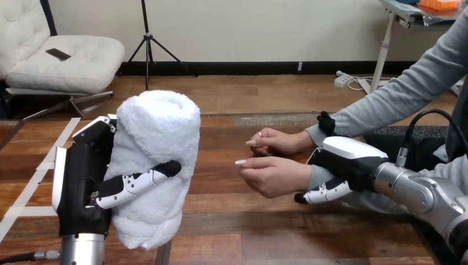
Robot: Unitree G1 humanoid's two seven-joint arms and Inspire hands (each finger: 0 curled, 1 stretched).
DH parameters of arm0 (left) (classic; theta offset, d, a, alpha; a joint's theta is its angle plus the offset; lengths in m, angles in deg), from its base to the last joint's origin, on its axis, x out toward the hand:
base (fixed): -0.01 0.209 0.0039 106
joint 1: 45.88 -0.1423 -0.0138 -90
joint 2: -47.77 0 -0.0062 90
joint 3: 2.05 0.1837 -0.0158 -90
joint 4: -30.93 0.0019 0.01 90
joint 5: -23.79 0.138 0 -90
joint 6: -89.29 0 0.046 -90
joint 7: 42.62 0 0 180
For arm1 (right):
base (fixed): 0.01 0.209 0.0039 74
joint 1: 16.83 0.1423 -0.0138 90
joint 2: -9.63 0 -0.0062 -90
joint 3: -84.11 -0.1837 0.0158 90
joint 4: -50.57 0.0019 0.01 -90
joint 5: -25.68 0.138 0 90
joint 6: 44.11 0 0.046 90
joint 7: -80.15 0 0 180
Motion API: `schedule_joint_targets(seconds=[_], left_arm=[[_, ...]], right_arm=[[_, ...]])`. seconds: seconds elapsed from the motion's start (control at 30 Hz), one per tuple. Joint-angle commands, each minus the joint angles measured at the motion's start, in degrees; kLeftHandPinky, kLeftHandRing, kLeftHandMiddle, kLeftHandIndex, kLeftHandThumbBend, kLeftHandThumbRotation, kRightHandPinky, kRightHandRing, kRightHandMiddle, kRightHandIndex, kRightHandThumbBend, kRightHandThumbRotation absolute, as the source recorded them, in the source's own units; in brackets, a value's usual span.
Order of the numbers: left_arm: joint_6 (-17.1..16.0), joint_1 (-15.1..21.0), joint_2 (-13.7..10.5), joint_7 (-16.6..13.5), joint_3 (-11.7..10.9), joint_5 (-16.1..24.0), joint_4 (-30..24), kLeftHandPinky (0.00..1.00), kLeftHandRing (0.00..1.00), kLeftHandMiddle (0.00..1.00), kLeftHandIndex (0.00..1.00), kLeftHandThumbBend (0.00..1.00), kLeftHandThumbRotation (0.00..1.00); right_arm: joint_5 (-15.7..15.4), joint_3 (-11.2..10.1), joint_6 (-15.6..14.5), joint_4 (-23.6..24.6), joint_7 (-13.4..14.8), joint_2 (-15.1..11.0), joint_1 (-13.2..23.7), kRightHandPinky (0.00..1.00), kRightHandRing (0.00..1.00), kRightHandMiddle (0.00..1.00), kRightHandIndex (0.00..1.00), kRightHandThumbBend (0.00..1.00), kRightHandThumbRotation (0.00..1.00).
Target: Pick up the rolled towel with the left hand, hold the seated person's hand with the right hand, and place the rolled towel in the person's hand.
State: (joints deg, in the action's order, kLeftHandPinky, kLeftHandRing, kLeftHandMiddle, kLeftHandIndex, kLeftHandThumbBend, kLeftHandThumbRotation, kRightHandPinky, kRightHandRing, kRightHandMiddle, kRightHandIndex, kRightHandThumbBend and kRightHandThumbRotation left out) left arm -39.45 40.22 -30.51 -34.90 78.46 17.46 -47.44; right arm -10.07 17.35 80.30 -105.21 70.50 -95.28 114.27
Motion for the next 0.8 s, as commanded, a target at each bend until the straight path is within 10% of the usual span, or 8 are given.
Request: schedule_joint_targets(seconds=[0.0, 0.77], left_arm=[[-1.02, 4.50, -0.36, -0.15, 0.23, -0.57, -1.75, 0.27, 0.32, 0.38, 0.42, 0.57, 0.00], [-1.02, 4.66, -0.29, -0.11, 0.31, -0.56, -1.55, 0.27, 0.32, 0.38, 0.42, 0.56, 0.00]], right_arm=[[0.69, -0.52, 1.32, -0.38, 1.42, -0.98, 2.96, 0.24, 0.26, 0.30, 0.30, 0.58, 0.58], [2.28, -1.57, 2.41, -0.87, 0.58, -0.80, 3.20, 0.31, 0.32, 0.35, 0.36, 0.53, 0.58]])
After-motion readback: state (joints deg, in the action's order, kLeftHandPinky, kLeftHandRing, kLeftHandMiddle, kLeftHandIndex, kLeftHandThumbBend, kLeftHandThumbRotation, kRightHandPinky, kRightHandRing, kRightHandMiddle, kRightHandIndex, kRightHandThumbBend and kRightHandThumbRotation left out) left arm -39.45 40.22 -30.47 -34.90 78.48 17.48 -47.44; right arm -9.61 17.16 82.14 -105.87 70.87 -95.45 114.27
